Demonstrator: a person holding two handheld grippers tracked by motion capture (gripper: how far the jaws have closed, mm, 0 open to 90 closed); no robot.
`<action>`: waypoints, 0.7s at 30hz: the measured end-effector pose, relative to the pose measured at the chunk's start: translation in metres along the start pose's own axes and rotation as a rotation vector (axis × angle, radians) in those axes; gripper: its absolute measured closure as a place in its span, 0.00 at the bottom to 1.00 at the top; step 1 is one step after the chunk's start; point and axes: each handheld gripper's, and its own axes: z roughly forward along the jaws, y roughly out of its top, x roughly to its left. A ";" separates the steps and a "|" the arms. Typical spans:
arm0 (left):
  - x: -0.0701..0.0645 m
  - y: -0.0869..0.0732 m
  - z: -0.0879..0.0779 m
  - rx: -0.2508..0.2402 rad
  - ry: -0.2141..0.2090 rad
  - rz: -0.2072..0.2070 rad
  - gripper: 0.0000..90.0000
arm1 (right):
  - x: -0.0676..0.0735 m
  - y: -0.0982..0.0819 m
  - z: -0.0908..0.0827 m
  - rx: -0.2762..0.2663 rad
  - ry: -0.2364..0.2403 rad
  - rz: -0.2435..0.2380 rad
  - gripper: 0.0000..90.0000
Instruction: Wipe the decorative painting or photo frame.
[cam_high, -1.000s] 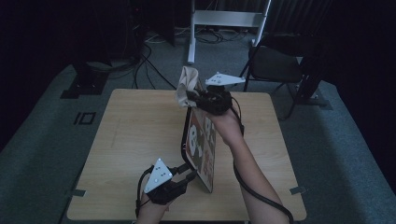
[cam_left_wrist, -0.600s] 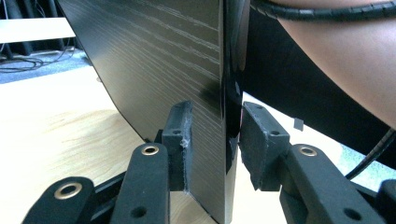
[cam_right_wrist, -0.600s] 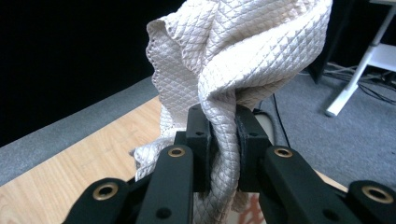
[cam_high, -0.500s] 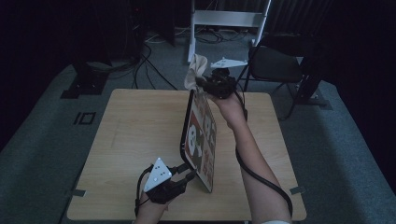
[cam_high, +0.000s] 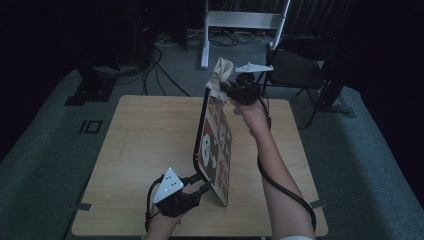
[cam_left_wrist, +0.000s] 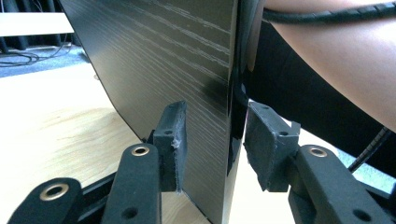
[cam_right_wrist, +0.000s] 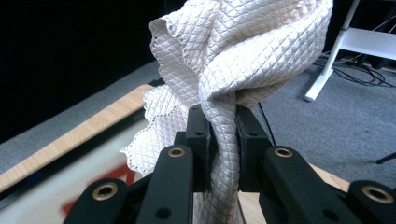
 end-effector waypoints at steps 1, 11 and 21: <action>-0.001 0.001 0.001 -0.002 0.002 -0.002 0.66 | -0.001 -0.004 -0.004 -0.006 0.003 0.004 0.87; -0.003 0.006 0.010 -0.001 0.031 -0.007 0.65 | -0.013 -0.046 -0.056 -0.064 -0.019 0.034 0.87; -0.002 0.004 0.000 -0.009 0.102 0.014 0.70 | -0.011 -0.073 -0.087 -0.098 -0.027 0.037 0.87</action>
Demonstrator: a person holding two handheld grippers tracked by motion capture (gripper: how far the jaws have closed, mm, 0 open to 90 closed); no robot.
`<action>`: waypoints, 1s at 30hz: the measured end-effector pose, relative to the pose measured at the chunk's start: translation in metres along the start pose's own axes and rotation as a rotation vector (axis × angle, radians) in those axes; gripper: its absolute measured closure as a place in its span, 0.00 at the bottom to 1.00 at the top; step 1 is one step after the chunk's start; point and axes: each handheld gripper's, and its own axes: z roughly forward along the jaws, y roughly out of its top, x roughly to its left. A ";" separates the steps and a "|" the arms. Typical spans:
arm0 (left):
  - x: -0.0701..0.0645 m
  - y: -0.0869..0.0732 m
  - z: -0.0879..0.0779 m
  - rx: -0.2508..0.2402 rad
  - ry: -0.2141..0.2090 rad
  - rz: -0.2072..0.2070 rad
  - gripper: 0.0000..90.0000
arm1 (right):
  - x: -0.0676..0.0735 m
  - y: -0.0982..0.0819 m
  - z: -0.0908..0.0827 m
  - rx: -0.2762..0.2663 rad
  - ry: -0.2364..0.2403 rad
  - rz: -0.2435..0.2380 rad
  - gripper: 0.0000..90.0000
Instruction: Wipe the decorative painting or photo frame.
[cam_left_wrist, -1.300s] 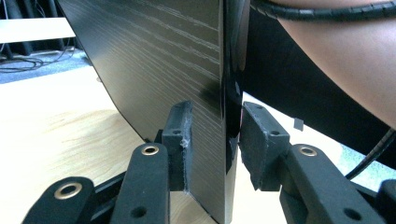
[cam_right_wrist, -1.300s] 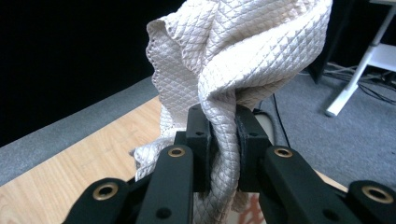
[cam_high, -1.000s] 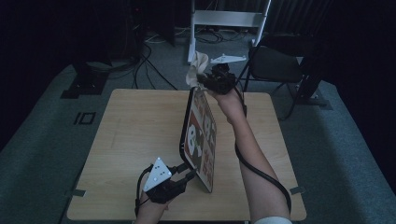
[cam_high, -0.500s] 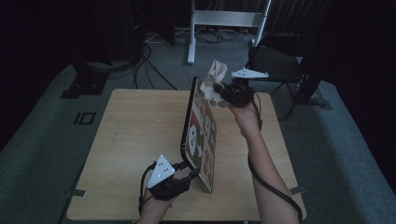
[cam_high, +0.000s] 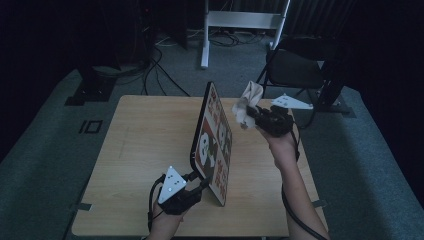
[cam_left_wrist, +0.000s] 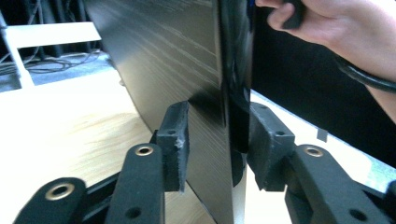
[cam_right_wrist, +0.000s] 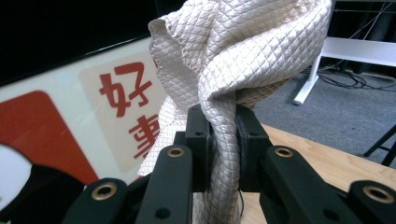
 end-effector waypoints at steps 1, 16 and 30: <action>0.002 0.000 -0.001 -0.003 0.005 -0.008 0.71 | 0.000 -0.001 -0.002 -0.002 0.000 -0.001 0.87; 0.056 -0.004 -0.028 -0.017 0.004 -0.069 0.86 | -0.015 -0.002 -0.022 -0.033 -0.028 0.034 0.87; 0.091 0.001 -0.027 -0.015 -0.053 -0.037 0.86 | -0.040 0.019 -0.015 -0.054 -0.095 0.073 0.87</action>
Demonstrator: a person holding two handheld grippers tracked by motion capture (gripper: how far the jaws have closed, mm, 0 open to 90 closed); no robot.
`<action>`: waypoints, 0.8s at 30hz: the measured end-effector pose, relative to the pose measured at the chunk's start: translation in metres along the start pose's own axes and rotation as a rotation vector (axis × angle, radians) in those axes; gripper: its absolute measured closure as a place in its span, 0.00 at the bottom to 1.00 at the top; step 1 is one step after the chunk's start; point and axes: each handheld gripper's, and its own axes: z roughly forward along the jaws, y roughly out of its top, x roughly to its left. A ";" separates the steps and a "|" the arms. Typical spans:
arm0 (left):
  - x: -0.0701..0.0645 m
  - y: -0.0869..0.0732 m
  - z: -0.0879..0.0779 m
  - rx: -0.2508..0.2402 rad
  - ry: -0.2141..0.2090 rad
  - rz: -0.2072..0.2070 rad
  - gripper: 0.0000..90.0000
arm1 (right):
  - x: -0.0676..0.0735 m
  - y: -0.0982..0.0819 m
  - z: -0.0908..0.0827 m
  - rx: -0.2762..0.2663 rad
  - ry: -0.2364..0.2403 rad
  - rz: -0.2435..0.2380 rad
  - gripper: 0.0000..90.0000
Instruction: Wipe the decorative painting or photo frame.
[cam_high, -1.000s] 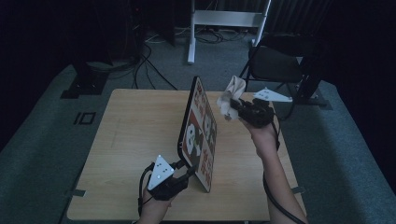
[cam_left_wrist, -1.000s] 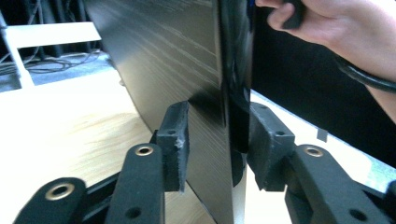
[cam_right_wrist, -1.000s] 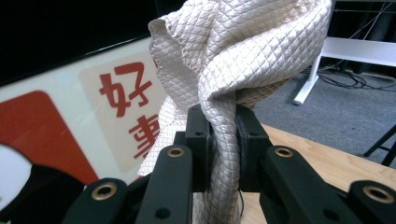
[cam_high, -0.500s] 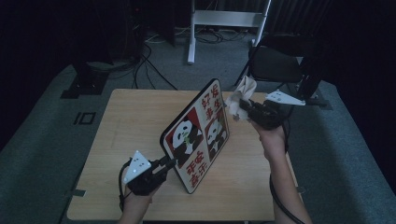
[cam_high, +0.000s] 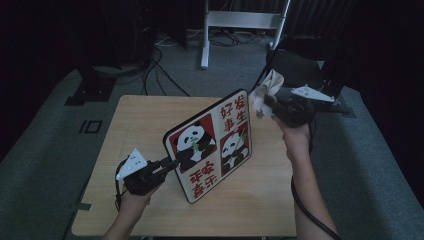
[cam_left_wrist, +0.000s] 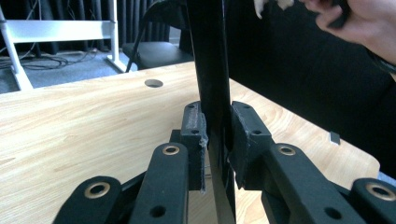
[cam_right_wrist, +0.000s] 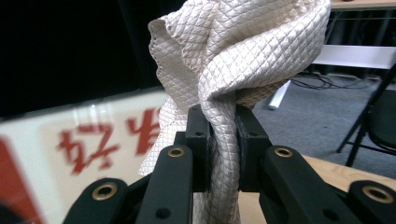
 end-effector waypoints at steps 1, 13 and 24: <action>-0.001 0.000 0.000 -0.002 0.001 0.001 0.86 | -0.001 0.002 0.003 0.003 -0.008 0.001 0.87; 0.000 0.000 0.000 0.001 -0.007 0.006 0.86 | -0.003 0.009 0.057 0.052 0.020 0.074 0.87; 0.001 0.001 0.001 0.006 -0.015 0.010 0.86 | -0.024 -0.022 0.076 0.135 0.107 0.217 0.88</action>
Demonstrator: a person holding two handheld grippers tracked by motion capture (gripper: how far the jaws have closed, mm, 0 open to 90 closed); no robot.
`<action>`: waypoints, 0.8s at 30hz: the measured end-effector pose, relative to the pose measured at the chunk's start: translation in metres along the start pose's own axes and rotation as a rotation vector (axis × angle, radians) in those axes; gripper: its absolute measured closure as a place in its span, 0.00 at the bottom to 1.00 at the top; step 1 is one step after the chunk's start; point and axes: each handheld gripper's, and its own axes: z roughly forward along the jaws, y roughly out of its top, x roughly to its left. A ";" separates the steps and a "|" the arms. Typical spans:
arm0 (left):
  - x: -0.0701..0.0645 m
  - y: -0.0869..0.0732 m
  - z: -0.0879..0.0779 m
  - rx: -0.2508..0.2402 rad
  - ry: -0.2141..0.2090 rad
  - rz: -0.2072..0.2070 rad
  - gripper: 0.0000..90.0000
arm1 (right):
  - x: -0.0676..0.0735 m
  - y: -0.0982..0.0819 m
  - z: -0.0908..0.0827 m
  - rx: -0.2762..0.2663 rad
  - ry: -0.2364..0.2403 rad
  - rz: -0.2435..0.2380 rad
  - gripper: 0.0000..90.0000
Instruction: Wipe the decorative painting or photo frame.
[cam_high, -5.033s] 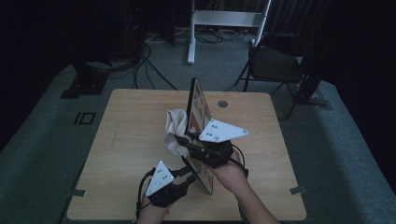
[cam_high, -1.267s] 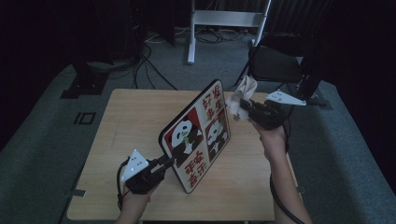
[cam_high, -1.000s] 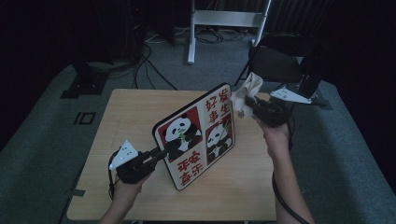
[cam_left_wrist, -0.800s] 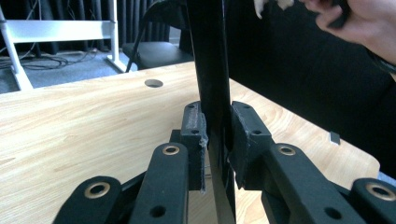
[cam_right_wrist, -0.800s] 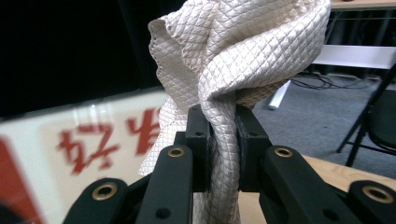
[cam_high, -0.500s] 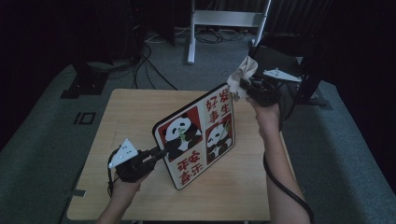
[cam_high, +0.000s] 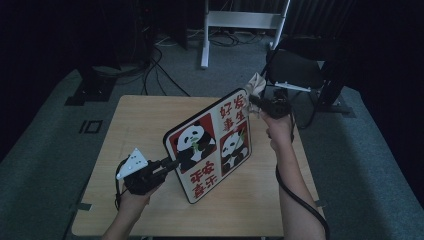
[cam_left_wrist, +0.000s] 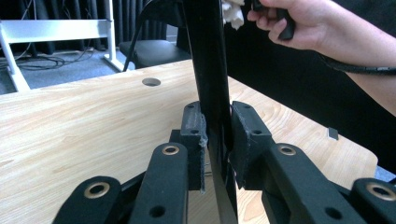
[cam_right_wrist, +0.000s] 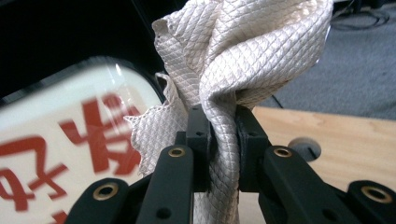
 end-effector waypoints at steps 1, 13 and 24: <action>0.000 0.000 0.000 0.000 0.000 0.002 0.86 | -0.001 -0.002 0.001 0.008 0.002 0.003 0.88; -0.001 0.001 0.001 0.006 -0.011 0.009 0.85 | -0.020 -0.025 0.012 0.109 0.020 0.028 0.89; -0.002 0.001 0.001 0.007 -0.010 0.010 0.85 | -0.031 -0.046 0.019 0.201 -0.012 0.004 0.89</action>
